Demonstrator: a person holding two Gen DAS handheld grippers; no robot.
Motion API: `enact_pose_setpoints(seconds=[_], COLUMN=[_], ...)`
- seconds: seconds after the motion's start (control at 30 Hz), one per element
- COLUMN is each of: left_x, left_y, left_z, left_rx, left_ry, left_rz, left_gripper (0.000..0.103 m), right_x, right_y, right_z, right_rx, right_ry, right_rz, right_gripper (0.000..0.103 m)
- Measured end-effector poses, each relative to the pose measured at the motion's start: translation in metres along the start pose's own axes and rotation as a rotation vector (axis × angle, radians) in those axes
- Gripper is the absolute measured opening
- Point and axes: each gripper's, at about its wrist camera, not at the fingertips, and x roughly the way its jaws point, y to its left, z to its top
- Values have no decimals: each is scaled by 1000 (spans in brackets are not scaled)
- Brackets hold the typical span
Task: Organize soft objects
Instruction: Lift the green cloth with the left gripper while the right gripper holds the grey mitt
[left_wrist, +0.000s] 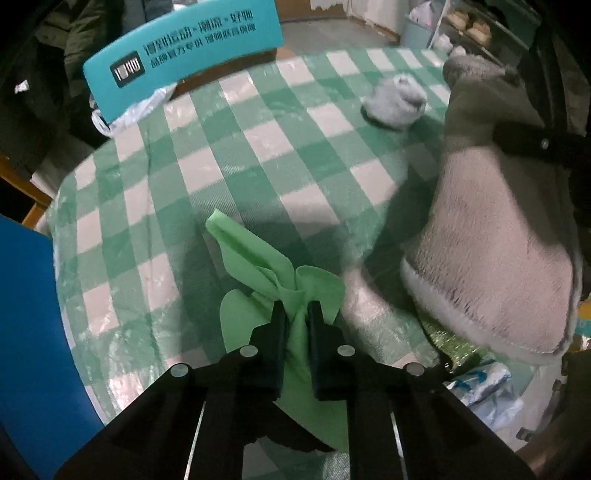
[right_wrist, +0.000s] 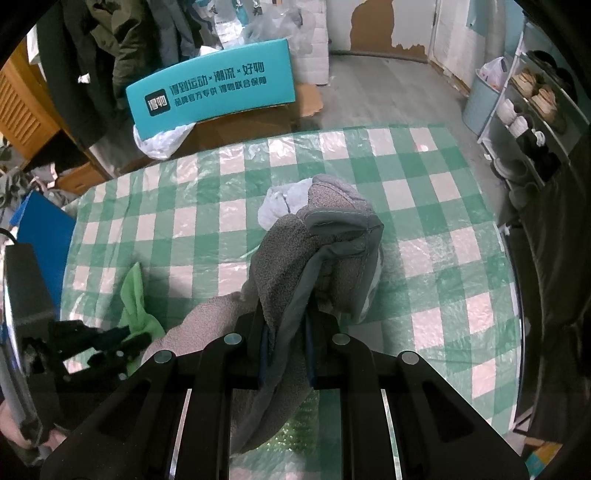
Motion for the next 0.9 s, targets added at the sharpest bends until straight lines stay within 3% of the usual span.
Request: enact_pose_setpoints(seconds=[0.37,0.9], left_x=[-45,-101], left_y=[20,47], left_z=[9,-2], left_rx=[-73,-125], left_ry=[-100,-185], left_rz=[-36,-14], left_gripper=[11,11], right_x=[-19,-65], right_y=[13,58], right_z=[1,5], right_rx=[-28,-119], right_ry=[-35,-117], right_rz=[27,64], right_gripper=[13,14])
